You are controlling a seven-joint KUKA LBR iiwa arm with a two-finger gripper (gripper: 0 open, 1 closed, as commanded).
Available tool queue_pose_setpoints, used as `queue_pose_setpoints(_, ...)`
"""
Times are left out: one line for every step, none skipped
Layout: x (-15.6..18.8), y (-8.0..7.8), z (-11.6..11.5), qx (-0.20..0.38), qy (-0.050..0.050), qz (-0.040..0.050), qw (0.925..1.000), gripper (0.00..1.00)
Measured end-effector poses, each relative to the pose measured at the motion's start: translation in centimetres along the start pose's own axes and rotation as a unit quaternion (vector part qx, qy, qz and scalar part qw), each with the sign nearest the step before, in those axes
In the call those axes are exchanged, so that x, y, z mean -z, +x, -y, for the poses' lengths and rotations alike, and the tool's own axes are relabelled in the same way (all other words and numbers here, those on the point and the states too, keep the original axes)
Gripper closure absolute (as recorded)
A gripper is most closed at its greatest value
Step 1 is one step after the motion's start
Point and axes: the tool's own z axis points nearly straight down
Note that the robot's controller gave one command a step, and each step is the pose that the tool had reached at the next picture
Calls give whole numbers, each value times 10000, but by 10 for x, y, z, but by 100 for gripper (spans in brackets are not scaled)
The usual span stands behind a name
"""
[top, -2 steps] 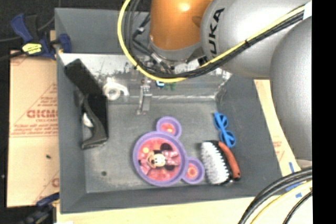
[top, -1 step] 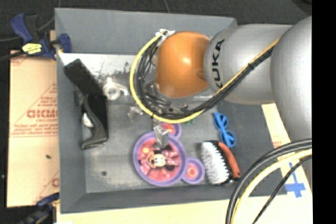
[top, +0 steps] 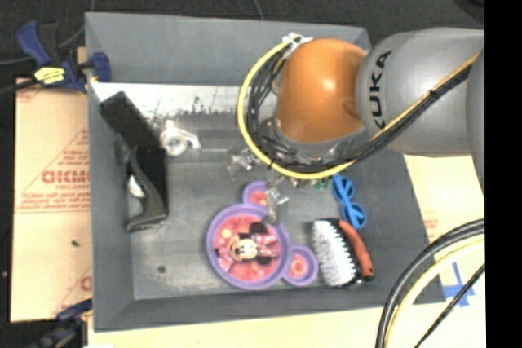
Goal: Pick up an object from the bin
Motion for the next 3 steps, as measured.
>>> queue_pose_setpoints(-39, -9, -36, 1038, -11, -19, 9946, 0)
queue_pose_setpoints(-79, -19, -17, 882, -5, 8, 9961, 0)
queue_pose_setpoints(-78, -5, -22, 726, -17, -5, 9974, 100)
